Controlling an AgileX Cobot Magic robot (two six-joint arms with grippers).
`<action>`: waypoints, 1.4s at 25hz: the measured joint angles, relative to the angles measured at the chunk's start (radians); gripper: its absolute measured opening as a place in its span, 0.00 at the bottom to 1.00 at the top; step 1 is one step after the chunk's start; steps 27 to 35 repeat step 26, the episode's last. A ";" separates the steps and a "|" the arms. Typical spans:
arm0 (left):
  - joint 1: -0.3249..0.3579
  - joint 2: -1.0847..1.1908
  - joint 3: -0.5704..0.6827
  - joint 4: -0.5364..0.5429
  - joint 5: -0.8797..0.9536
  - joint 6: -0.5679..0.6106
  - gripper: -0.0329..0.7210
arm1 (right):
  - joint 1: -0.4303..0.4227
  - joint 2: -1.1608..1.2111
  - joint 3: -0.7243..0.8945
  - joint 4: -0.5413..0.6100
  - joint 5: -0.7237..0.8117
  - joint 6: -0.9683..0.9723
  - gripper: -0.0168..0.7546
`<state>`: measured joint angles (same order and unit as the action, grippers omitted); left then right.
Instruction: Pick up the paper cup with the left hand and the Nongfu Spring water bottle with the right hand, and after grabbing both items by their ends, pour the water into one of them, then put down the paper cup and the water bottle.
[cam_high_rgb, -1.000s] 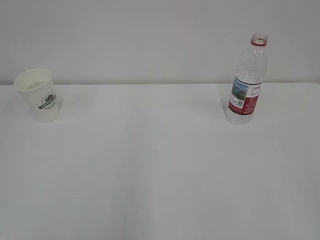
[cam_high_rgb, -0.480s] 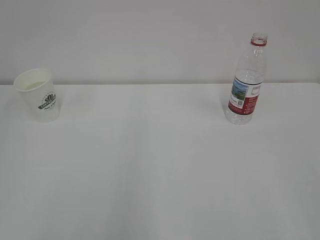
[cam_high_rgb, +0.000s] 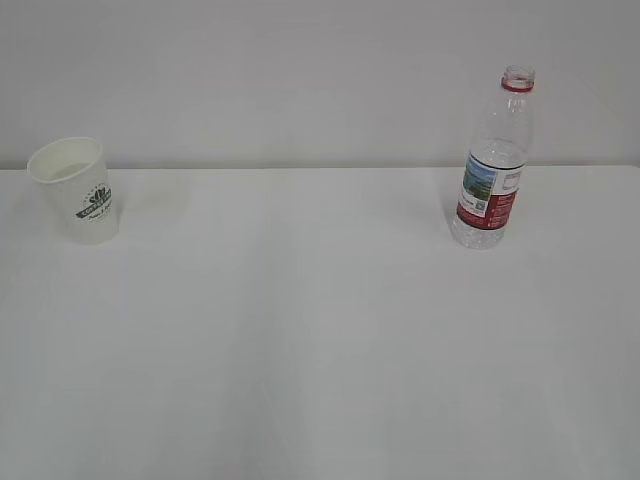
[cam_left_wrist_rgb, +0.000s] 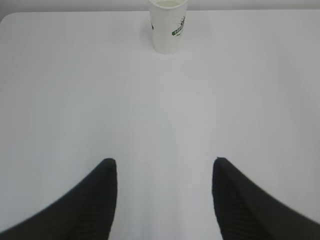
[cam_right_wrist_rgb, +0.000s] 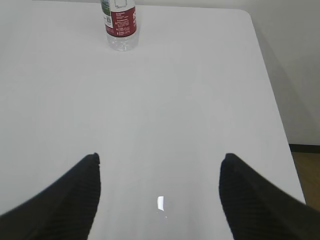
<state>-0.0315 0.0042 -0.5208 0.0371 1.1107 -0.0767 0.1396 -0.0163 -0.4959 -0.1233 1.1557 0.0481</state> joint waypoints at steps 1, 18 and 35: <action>0.000 0.000 0.000 0.000 0.000 0.000 0.63 | 0.000 0.000 0.000 0.000 0.000 0.000 0.74; 0.000 0.000 0.000 -0.001 -0.002 0.000 0.62 | 0.000 0.000 0.000 0.000 -0.005 0.000 0.74; 0.000 0.000 0.000 -0.001 -0.002 0.000 0.62 | 0.000 0.000 0.000 0.000 -0.005 0.000 0.74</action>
